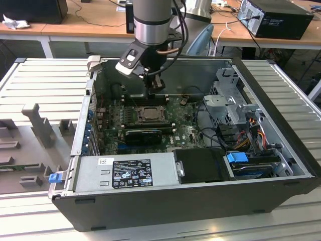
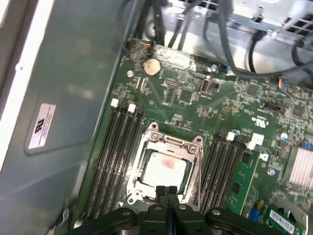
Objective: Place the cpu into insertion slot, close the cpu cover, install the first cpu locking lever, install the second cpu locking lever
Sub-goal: 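Install the first cpu locking lever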
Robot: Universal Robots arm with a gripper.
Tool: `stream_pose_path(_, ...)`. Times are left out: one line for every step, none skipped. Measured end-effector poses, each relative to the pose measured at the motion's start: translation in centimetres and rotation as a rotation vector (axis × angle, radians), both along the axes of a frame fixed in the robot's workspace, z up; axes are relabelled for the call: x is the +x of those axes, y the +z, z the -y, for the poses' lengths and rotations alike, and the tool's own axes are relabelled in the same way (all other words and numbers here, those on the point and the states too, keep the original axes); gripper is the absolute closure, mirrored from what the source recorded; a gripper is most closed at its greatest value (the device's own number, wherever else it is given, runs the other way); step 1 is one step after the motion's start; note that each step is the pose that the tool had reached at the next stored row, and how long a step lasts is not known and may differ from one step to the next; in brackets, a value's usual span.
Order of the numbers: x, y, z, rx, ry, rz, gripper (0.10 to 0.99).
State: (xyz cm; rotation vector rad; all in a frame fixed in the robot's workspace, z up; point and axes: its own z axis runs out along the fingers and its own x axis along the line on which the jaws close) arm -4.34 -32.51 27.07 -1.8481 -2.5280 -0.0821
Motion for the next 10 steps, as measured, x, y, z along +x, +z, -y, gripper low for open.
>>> stream_pose_path(0.00,0.00,0.00,0.000,0.015,0.0000,0.980)
stream_pose_path(0.00,0.00,0.00,0.000,0.030,0.0000,0.980)
stream_pose_path(0.00,0.00,0.00,0.000,0.043,0.0000,0.980)
stream_pose_path(0.00,0.00,0.00,0.000,0.062,0.0000,0.980)
stream_pose_path(0.00,-0.01,0.00,0.000,0.082,0.0000,0.980)
stream_pose_path(0.00,0.00,0.00,0.000,0.096,0.0000,0.980)
stream_pose_path(0.00,-0.01,0.00,0.000,0.107,0.0000,0.980)
stream_pose_path(0.00,-0.01,0.00,0.000,0.140,0.0000,0.980)
stream_pose_path(0.00,0.00,0.00,0.000,0.156,0.0000,0.980)
stream_pose_path(0.00,0.00,0.00,0.000,0.171,0.0000,0.980)
